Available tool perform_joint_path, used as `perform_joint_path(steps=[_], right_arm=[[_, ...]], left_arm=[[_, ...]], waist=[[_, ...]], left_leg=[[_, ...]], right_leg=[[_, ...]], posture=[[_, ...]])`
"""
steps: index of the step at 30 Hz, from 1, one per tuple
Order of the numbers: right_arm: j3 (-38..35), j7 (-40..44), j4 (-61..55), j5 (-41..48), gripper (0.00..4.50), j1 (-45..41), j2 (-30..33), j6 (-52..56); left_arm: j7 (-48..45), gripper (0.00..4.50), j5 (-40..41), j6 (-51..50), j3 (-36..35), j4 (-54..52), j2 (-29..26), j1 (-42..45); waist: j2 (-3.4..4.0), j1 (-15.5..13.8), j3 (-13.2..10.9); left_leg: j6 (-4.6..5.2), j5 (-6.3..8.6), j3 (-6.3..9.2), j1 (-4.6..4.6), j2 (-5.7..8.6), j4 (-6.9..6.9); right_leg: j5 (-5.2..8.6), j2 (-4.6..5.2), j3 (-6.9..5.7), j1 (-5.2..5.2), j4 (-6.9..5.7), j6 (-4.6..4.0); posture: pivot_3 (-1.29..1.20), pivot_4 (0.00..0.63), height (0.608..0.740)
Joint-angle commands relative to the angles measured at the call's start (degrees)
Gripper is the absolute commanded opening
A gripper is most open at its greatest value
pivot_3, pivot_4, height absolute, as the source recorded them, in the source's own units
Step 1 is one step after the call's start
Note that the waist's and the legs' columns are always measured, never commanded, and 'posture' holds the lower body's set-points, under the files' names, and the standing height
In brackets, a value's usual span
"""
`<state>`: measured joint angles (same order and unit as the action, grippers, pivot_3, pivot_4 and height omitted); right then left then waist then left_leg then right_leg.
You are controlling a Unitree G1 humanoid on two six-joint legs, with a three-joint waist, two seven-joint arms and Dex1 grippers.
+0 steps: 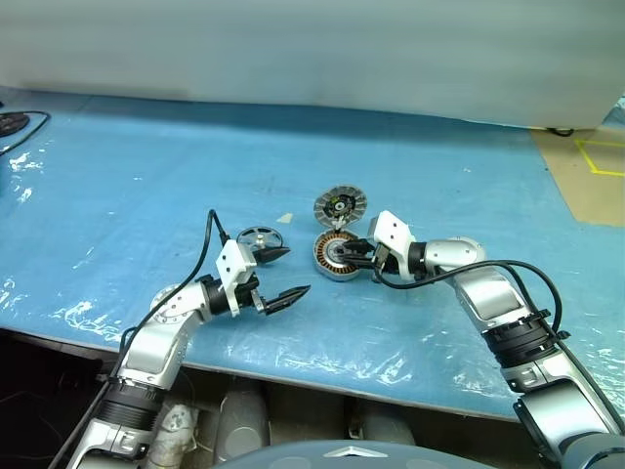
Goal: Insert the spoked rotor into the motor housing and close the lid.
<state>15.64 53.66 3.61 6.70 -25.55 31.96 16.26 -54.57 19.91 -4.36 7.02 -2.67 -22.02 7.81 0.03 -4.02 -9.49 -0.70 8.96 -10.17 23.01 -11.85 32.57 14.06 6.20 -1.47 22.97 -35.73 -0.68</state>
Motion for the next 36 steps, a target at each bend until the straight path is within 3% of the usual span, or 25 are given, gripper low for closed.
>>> perform_joint_path(steps=[1,2,8,11,14,20,36], right_arm=[[-0.92,-0.52,0.79,-0.88,0.67,-0.08,0.24,0.36],[-0.85,-0.40,0.81,-0.77,0.67,-0.04,0.11,0.36],[-2.54,-1.53,0.79,1.04,2.74,-0.10,-1.83,0.67],[-5.28,-2.29,0.33,3.85,2.74,-0.64,-3.91,2.34],[-5.91,-2.64,0.42,3.78,2.04,-1.01,-4.35,2.49],[-5.69,-1.62,0.19,3.77,0.03,-0.61,-4.34,2.27],[-2.48,1.12,-1.79,2.21,0.03,1.51,-3.28,4.27]], left_arm=[[-0.33,4.50,0.06,0.76,0.25,-0.86,0.05,-0.19],[-0.32,4.50,0.06,0.74,0.26,-0.89,0.04,-0.20],[-0.17,4.50,0.02,0.63,0.31,-1.07,0.04,-0.35],[-0.15,4.50,0.01,0.54,0.38,-1.11,0.08,-0.41],[-0.15,4.50,-0.03,0.52,0.49,-1.05,0.14,-0.39],[-0.13,4.50,-0.11,0.61,0.61,-0.82,0.23,-0.23],[-0.22,4.50,-0.39,0.27,0.76,-0.60,0.08,-0.26]], waist=[[0.00,0.00,0.00],[0.00,0.01,0.00],[0.00,0.05,0.00],[0.00,0.07,0.00],[0.00,0.07,0.00],[0.00,0.07,0.00],[0.00,0.06,0.00]], left_leg=[[0.00,0.00,0.00,0.00,0.00,0.00],[0.00,0.00,0.00,0.00,0.00,0.00],[0.00,0.00,-0.01,0.01,0.00,-0.05],[0.00,0.00,-0.02,0.06,0.00,-0.11],[0.00,0.00,-0.03,0.11,0.01,-0.12],[0.00,0.00,-0.03,0.11,0.00,-0.12],[0.00,0.00,-0.03,0.10,0.00,-0.11]], right_leg=[[0.00,0.00,0.00,0.00,0.00,0.00],[0.00,0.00,0.00,0.00,0.00,0.00],[0.00,-0.01,0.00,0.02,0.04,0.00],[0.00,-0.03,0.00,0.11,0.06,0.00],[0.00,-0.04,0.00,0.17,0.06,0.00],[0.00,-0.03,0.00,0.17,0.05,0.00],[0.00,-0.03,0.00,0.16,0.05,0.00]], posture=[[0.00,0.150,0.740],[0.00,0.150,0.740],[0.00,0.150,0.740],[0.00,0.150,0.740],[0.00,0.150,0.740],[0.00,0.150,0.740],[0.00,0.150,0.740]])
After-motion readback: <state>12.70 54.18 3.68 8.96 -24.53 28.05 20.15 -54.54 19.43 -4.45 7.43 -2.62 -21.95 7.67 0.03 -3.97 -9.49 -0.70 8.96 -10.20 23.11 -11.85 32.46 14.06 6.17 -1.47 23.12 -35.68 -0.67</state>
